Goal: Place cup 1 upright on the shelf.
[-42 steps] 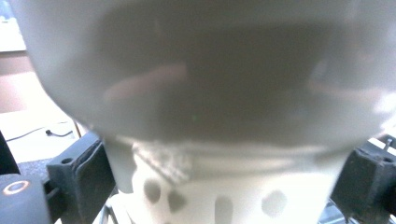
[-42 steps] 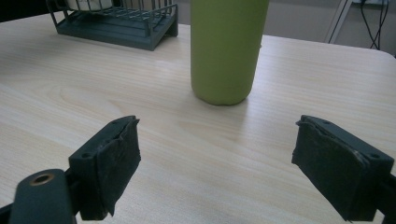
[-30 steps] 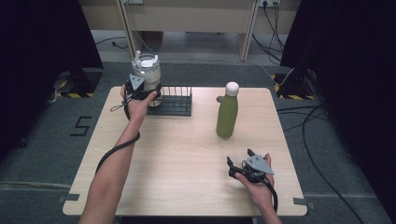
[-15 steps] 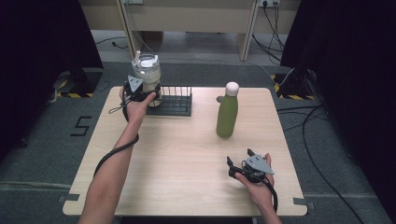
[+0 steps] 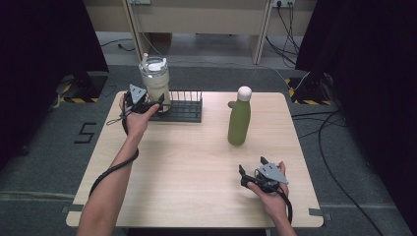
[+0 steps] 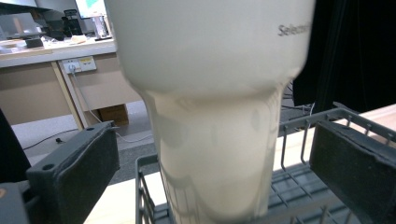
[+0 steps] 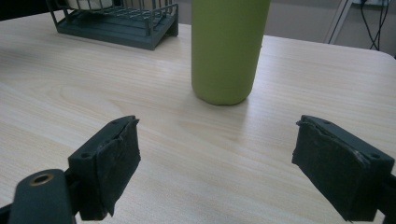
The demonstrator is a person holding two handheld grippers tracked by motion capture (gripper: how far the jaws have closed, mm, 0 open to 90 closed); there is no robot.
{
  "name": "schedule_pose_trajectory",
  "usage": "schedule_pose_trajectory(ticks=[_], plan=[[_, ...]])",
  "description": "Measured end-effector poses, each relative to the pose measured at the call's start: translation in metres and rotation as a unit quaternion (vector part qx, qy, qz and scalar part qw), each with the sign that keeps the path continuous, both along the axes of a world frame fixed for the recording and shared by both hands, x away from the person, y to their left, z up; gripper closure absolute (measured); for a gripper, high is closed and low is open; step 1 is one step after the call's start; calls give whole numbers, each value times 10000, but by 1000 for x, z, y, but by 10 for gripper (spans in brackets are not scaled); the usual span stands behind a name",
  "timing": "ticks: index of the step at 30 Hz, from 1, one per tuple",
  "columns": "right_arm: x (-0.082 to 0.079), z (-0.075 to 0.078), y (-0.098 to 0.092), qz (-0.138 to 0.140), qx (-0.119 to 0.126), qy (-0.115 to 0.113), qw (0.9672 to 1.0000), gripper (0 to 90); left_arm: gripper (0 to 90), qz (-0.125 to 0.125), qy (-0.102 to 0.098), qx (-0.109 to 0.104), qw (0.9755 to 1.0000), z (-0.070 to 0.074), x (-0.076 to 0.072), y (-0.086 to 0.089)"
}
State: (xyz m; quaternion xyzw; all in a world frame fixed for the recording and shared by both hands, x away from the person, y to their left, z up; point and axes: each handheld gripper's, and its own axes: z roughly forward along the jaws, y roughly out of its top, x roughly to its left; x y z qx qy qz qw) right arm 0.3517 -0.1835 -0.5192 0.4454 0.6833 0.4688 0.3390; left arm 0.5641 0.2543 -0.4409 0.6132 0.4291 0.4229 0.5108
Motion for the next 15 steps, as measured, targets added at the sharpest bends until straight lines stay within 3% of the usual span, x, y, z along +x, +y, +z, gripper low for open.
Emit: schedule_pose_trajectory(ticks=[15], plan=[[1,0,-1,-25,24,16,10000,142,14,-72,-68,-59,9999,-3,-36,19]])
